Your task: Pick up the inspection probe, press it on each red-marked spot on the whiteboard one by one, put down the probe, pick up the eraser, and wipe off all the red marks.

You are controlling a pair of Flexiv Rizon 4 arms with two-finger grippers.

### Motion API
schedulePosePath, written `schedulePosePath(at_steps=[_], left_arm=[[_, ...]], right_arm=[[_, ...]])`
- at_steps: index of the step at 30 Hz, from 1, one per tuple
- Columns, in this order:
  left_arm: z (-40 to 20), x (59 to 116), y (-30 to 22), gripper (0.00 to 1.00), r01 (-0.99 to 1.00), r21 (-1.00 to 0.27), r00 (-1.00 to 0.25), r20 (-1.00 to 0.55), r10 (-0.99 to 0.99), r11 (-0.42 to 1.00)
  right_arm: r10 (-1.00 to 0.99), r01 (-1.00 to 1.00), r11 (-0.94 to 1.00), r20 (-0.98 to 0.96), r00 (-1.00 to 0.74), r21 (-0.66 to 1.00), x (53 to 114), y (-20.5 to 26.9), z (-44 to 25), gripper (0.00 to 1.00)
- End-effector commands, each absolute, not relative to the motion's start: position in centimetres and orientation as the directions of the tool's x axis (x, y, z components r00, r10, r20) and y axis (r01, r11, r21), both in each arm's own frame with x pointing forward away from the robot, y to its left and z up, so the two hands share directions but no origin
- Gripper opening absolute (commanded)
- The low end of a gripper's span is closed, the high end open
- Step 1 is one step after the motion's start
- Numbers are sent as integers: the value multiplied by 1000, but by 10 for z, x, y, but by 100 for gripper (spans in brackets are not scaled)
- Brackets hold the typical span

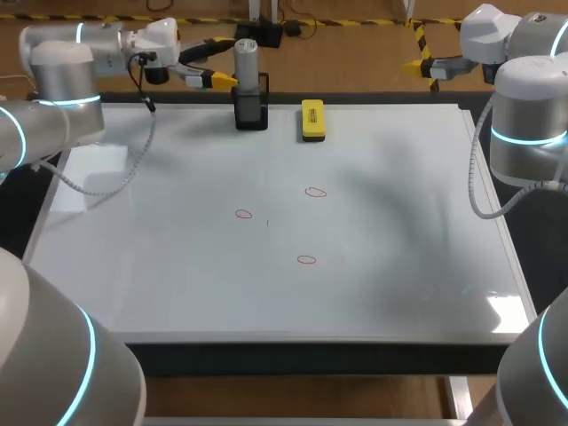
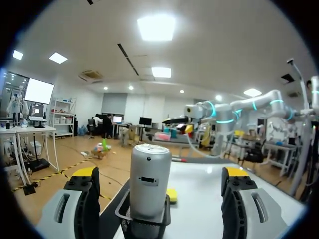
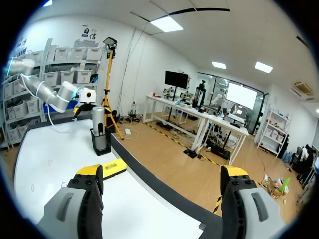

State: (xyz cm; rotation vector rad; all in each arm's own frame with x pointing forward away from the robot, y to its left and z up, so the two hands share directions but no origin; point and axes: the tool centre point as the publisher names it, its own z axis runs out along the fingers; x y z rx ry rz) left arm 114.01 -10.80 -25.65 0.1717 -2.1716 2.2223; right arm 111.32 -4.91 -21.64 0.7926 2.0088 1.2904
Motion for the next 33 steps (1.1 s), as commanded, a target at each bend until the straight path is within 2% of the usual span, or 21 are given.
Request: schedulePosePath(at_steps=[1,33], left_arm=[[-256,1142,-117,100,-95,-995,-993,96,-62,-19],[-260,1138,-148,100,-106,-994,-989,107,-105,-12]], right_arm=[[755,156,345,-174,-632,926,1114,-49,-216,100],[755,156,345,-174,-632,926,1114,-49,-216,100]])
